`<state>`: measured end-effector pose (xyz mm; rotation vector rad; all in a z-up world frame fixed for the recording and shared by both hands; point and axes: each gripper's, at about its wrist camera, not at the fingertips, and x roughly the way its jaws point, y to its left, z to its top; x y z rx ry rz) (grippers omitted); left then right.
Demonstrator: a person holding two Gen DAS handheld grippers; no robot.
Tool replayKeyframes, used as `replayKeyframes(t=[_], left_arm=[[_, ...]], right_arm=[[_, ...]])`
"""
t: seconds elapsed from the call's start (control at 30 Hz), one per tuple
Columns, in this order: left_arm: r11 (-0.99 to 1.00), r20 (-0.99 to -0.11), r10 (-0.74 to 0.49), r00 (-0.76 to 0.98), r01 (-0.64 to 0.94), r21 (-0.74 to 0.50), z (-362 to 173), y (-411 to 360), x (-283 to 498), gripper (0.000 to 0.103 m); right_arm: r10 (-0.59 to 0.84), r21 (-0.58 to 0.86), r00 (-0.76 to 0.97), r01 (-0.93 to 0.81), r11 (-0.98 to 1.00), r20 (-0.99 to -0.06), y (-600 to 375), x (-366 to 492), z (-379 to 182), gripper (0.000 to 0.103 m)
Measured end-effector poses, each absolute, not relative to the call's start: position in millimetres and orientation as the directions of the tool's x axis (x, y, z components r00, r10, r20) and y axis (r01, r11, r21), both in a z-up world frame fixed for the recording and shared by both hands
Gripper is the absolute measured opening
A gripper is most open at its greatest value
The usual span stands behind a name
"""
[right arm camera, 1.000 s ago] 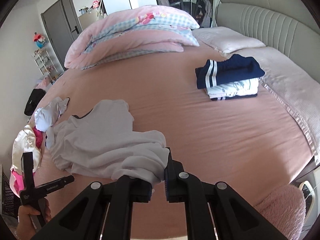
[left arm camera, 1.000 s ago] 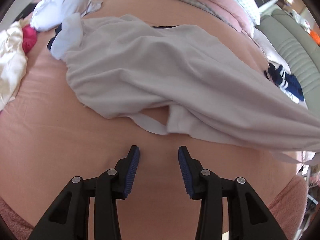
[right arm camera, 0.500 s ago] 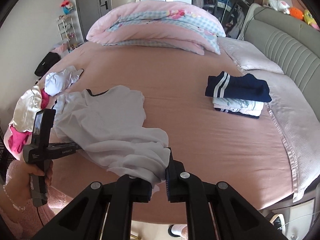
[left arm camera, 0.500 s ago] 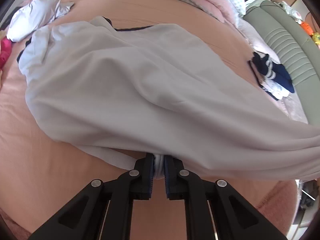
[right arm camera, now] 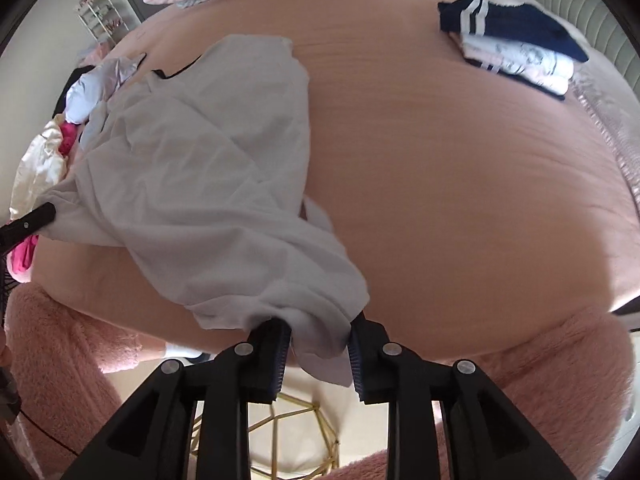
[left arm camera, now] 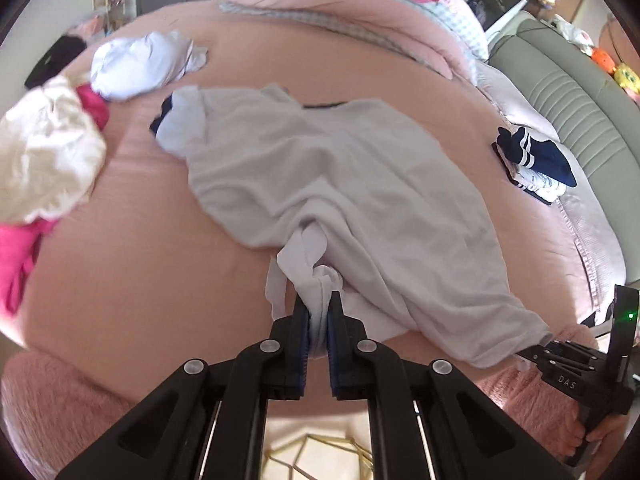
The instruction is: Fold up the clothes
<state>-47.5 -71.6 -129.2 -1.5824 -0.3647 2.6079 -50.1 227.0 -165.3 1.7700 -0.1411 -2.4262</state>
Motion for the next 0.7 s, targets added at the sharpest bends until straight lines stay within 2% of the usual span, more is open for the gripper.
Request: replayKeyframes(t=[0.3,0.4,0.47,0.7], left_arm=[[-0.938,-0.896,0.211,-0.39,0.177,-0.298,-164.5,-96.7,-37.2,0.011],[-0.939,-0.898,0.197,-0.392,0.189,-0.288,-170.3,-94.2,-40.3,0.019],[-0.939,-0.9,0.188,-0.394,0.196,-0.282,-174.2,-92.6,-42.4,0.035],[-0.94,-0.904,0.155,-0.398,0.223,-0.26,-187.8,-86.8,-49.8,0.037]], right_arm=[[-0.249,0.269,-0.455,0.021,-0.963,-0.855,241.8,-44.3,-138.9,0.025],[-0.288,0.323,-0.496,0.017,-0.946,-0.819,250.6,-42.7,-125.4,0.025],[-0.29,0.345,-0.537,-0.003,-0.939,-0.792,261.5,-39.9,-113.2,0.025],[-0.322,0.381,-0.492,-0.02,-0.924,-0.809,269.4,-41.7,-123.2,0.032]])
